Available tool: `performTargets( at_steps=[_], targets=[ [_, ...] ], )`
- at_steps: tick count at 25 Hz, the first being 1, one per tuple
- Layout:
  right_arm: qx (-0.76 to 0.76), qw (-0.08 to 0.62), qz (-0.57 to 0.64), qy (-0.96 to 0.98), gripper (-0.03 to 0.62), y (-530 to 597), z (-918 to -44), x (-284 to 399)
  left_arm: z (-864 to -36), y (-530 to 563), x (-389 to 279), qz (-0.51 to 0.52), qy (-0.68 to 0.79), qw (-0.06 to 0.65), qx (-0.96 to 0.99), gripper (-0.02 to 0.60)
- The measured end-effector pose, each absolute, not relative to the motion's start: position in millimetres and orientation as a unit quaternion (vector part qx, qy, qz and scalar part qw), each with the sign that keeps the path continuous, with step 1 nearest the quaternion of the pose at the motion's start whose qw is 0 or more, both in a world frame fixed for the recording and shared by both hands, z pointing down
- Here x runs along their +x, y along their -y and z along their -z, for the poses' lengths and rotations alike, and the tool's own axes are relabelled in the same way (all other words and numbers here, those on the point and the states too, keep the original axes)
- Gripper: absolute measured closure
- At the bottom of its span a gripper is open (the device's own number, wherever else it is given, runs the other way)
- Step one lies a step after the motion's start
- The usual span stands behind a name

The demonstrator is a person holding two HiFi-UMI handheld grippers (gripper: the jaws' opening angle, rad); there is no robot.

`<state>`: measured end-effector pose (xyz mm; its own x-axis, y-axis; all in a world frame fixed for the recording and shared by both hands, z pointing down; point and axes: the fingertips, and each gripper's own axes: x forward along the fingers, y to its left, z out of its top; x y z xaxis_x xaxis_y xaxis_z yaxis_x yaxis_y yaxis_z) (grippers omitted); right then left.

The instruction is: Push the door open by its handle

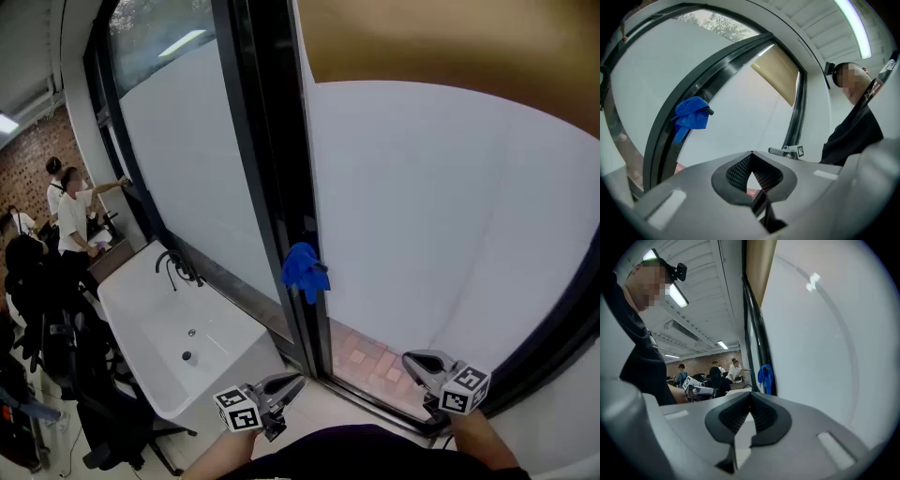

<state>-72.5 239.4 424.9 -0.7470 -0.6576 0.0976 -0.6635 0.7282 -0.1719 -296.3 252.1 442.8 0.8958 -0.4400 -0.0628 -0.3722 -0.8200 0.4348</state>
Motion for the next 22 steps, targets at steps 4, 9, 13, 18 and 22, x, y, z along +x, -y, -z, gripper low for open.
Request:
performTargets(
  at_steps=[4, 9, 13, 18, 22],
  targets=[
    [0.357, 0.005, -0.088, 0.93, 0.594, -234.0, -412.6, -52.1, -429.6, -245.4, -275.8, 0.08, 0.229, 0.191, 0.951, 0.581],
    [0.341, 0.007, -0.089, 0.936, 0.594, -229.3, -419.3, -44.8, -422.7, -234.7, -251.7, 0.058, 0.241, 0.169, 0.954, 0.581],
    [0.336, 0.016, -0.095, 0.937, 0.594, -209.0, -438.1, -57.3, -432.6, -202.4, -249.5, 0.025, 0.234, 0.143, 0.961, 0.581],
    [0.356, 0.024, -0.088, 0.93, 0.594, -159.9, -442.3, -88.0, -418.9, -121.2, -271.4, 0.024, 0.199, 0.079, 0.976, 0.581],
    [0.39, 0.01, -0.122, 0.913, 0.594, -116.8, -446.3, -122.4, -384.0, -53.9, -293.0, -0.012, 0.155, -0.021, 0.988, 0.581]
  ],
)
